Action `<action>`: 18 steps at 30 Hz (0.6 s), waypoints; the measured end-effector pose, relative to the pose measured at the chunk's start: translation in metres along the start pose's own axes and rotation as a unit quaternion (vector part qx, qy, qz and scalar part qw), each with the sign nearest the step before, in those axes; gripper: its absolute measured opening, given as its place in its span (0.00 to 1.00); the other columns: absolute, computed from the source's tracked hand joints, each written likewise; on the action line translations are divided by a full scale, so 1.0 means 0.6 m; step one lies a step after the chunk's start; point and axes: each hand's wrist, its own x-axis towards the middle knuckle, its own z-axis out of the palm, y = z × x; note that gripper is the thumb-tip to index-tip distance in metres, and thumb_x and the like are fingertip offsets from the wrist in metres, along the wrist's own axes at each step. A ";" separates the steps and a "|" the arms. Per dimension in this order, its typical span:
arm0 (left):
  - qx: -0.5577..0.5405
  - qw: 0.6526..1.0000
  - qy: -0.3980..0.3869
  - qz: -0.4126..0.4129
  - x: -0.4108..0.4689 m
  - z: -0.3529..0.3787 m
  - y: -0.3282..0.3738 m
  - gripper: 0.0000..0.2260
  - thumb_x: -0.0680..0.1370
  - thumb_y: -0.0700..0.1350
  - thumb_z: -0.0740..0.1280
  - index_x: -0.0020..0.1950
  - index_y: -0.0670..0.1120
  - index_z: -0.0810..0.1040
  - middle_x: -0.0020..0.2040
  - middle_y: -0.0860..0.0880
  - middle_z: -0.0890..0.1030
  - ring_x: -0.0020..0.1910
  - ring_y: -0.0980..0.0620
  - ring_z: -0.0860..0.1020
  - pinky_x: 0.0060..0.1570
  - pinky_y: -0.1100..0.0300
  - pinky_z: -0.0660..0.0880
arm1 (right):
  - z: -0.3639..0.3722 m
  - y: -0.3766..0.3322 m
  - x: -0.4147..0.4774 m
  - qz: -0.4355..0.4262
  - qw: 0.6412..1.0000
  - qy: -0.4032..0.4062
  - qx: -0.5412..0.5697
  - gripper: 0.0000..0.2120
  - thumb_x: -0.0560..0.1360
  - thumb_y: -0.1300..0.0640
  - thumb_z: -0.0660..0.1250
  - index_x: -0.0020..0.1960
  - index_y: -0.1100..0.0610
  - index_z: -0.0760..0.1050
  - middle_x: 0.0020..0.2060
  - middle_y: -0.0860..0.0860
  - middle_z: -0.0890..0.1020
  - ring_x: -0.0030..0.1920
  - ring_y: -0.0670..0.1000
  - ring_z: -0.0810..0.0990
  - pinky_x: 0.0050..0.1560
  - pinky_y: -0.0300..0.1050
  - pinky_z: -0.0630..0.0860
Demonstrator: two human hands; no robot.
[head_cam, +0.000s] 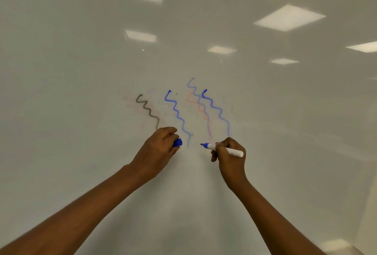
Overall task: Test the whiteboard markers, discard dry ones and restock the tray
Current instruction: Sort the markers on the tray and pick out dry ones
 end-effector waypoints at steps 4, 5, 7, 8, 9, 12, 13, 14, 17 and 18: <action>-0.020 0.999 0.004 0.029 -0.011 0.002 0.014 0.07 0.72 0.38 0.73 0.47 0.37 0.81 0.48 0.42 0.81 0.48 0.50 0.75 0.44 0.58 0.78 | 0.018 -0.057 -0.027 0.061 0.985 0.006 0.161 0.14 0.75 0.70 0.58 0.32 0.62 0.66 0.24 0.62 0.75 0.21 0.53 0.72 0.23 0.39 0.65; -0.029 0.999 -0.001 0.033 -0.012 0.000 0.017 0.06 0.73 0.40 0.72 0.47 0.37 0.81 0.46 0.43 0.81 0.45 0.50 0.76 0.43 0.59 0.77 | 0.022 -0.066 -0.034 0.068 0.981 0.006 0.181 0.14 0.75 0.71 0.57 0.32 0.62 0.66 0.23 0.62 0.75 0.20 0.52 0.71 0.22 0.38 0.64; -0.045 0.998 -0.009 0.031 -0.014 -0.005 0.023 0.11 0.78 0.46 0.64 0.48 0.39 0.80 0.41 0.46 0.81 0.38 0.51 0.77 0.38 0.60 0.75 | 0.029 -0.079 -0.046 0.073 0.978 0.002 0.196 0.15 0.75 0.71 0.57 0.31 0.61 0.66 0.22 0.60 0.75 0.19 0.52 0.71 0.21 0.37 0.63; -0.048 0.998 -0.018 0.031 -0.017 -0.007 0.025 0.15 0.80 0.49 0.61 0.48 0.39 0.81 0.40 0.46 0.81 0.36 0.51 0.77 0.36 0.60 0.75 | 0.032 -0.082 -0.051 0.074 0.978 0.000 0.196 0.15 0.75 0.71 0.57 0.31 0.61 0.66 0.22 0.60 0.75 0.19 0.52 0.71 0.21 0.37 0.63; -0.047 0.998 -0.027 0.032 -0.019 -0.009 0.028 0.17 0.80 0.51 0.59 0.49 0.39 0.81 0.39 0.46 0.81 0.34 0.50 0.77 0.33 0.59 0.75 | 0.034 -0.084 -0.055 0.076 0.978 0.000 0.195 0.15 0.75 0.71 0.57 0.31 0.61 0.66 0.22 0.59 0.75 0.19 0.51 0.71 0.21 0.37 0.64; -0.037 0.998 -0.030 0.029 -0.025 -0.012 0.030 0.15 0.78 0.51 0.62 0.48 0.39 0.81 0.37 0.46 0.80 0.32 0.50 0.77 0.30 0.58 0.76 | 0.037 -0.088 -0.061 0.084 0.978 0.006 0.192 0.16 0.76 0.71 0.57 0.31 0.60 0.66 0.22 0.56 0.75 0.19 0.51 0.71 0.21 0.37 0.66; -0.035 0.999 -0.027 0.025 -0.026 -0.014 0.030 0.14 0.77 0.50 0.63 0.48 0.39 0.80 0.37 0.46 0.80 0.32 0.50 0.76 0.30 0.58 0.76 | 0.037 -0.089 -0.062 0.086 0.977 0.010 0.193 0.16 0.75 0.72 0.57 0.31 0.60 0.66 0.21 0.55 0.74 0.19 0.51 0.72 0.21 0.37 0.66; -0.035 0.999 -0.023 0.020 -0.027 -0.015 0.028 0.13 0.76 0.49 0.65 0.49 0.39 0.80 0.36 0.46 0.80 0.31 0.50 0.76 0.30 0.58 0.76 | 0.037 -0.091 -0.064 0.086 0.977 0.015 0.197 0.16 0.75 0.72 0.57 0.31 0.60 0.67 0.21 0.54 0.74 0.20 0.51 0.72 0.21 0.37 0.66; -0.041 0.999 -0.017 0.014 -0.031 -0.018 0.029 0.11 0.73 0.46 0.69 0.49 0.39 0.80 0.37 0.46 0.80 0.31 0.49 0.76 0.30 0.59 0.76 | 0.038 -0.094 -0.070 0.079 0.978 0.017 0.191 0.15 0.75 0.72 0.57 0.31 0.61 0.67 0.22 0.55 0.73 0.20 0.52 0.72 0.21 0.36 0.67; -0.042 0.999 -0.015 0.017 -0.031 -0.019 0.030 0.11 0.74 0.46 0.68 0.48 0.40 0.80 0.37 0.46 0.79 0.31 0.49 0.76 0.30 0.59 0.75 | 0.038 -0.094 -0.071 0.076 0.980 0.013 0.183 0.14 0.75 0.73 0.58 0.32 0.62 0.68 0.22 0.54 0.74 0.21 0.52 0.72 0.21 0.36 0.67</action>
